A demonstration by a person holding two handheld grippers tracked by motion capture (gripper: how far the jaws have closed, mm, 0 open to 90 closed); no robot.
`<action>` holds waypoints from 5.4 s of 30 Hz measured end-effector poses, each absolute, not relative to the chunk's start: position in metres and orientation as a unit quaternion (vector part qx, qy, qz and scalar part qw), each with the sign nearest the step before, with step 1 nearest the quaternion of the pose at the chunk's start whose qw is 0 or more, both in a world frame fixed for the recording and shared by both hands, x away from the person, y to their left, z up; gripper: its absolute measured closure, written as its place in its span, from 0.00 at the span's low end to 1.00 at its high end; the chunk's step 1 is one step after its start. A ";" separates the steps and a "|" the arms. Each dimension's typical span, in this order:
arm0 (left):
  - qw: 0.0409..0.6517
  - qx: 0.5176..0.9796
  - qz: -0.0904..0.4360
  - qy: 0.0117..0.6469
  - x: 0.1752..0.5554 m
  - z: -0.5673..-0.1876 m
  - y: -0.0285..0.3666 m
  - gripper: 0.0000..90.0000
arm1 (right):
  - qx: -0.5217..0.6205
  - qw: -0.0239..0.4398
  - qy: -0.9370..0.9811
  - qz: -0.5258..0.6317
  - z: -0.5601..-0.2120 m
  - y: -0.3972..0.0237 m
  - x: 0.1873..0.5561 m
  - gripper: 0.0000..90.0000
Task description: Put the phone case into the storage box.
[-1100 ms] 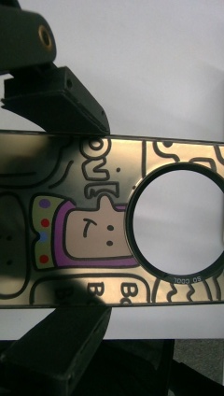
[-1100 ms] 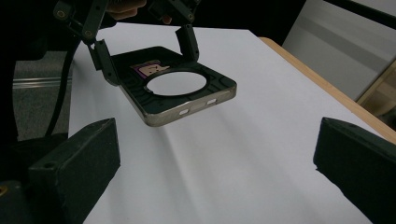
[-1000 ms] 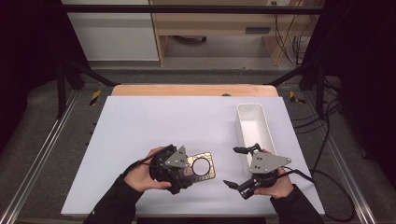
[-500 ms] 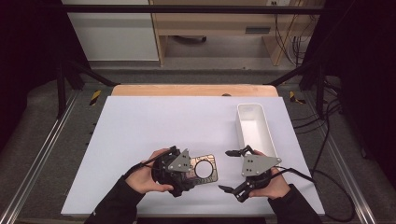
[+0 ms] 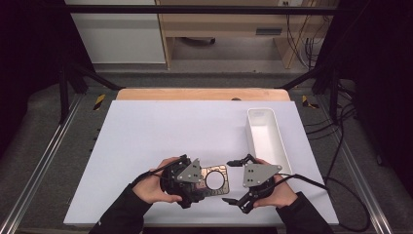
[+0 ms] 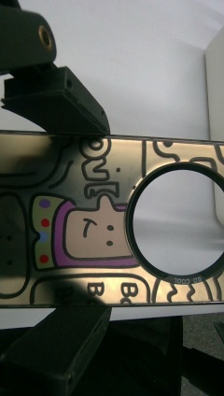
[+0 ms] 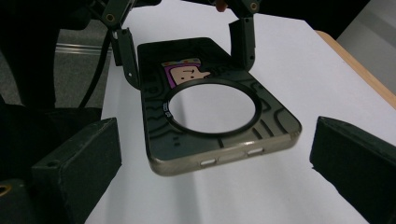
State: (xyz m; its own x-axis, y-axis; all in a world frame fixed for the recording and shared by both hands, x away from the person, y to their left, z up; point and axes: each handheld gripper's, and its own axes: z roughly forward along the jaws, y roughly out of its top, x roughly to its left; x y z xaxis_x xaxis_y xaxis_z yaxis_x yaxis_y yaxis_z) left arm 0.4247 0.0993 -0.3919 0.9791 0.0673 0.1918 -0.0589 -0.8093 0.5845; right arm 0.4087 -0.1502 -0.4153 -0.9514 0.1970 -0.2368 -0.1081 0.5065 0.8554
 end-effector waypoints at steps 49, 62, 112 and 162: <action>0.329 0.941 0.071 -0.032 0.423 -0.398 0.096 0.13 | -0.017 0.087 0.850 0.519 -0.428 -0.138 0.420 0.13; 0.333 0.940 0.062 -0.028 0.425 -0.400 0.095 0.13 | -0.010 0.075 0.854 0.514 -0.428 -0.138 0.422 0.13; 0.377 0.923 0.067 0.020 0.430 -0.393 0.120 0.01 | 0.018 0.100 0.866 0.490 -0.413 -0.154 0.424 0.13; 0.341 0.938 0.053 0.041 0.435 -0.408 0.114 0.00 | -0.003 0.074 0.930 0.359 -0.355 -0.135 0.439 0.13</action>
